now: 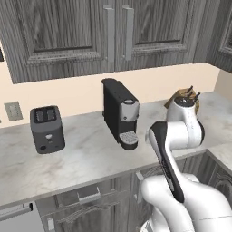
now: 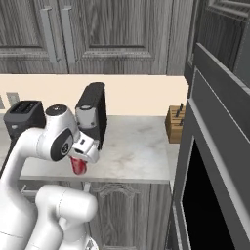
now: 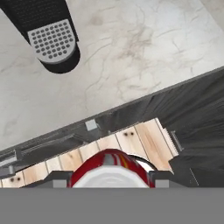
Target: Four empty soda cans are scattered around the kitchen. Gather all the cans and cluster them next to the stove for recycling.
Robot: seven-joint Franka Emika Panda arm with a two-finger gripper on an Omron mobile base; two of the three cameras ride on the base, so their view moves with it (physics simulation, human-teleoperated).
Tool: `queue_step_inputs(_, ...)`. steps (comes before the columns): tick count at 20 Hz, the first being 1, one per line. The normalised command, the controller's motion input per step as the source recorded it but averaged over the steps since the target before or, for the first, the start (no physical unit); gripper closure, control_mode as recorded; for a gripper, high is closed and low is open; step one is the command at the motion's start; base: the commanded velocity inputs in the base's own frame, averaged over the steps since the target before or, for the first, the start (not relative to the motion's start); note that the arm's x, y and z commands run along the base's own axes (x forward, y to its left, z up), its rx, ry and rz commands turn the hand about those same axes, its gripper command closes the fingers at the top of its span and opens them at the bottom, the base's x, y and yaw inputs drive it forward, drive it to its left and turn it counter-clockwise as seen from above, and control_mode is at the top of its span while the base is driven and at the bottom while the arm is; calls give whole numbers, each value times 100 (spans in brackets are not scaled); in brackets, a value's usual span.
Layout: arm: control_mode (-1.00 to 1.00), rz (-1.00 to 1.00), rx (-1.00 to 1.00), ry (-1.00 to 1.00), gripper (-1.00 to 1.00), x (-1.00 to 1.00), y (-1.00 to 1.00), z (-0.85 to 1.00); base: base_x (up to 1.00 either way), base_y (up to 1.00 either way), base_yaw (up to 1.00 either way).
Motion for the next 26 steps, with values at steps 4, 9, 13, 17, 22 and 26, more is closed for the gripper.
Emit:
queue_step_inputs(4,-100,0,0,0,100,-45,24,4,0,0,0)
queue_step_inputs(9,-100,0,0,0,100,-42,24,4,0,0,0)
queue_step_inputs(13,-100,0,0,0,100,-39,30,3,0,0,0)
queue_step_inputs(17,100,0,0,0,100,-21,17,0,-21,17,0)
queue_step_inputs(22,100,0,0,0,100,0,0,0,-37,51,0)
queue_step_inputs(26,100,0,0,0,100,0,0,0,-25,71,2)
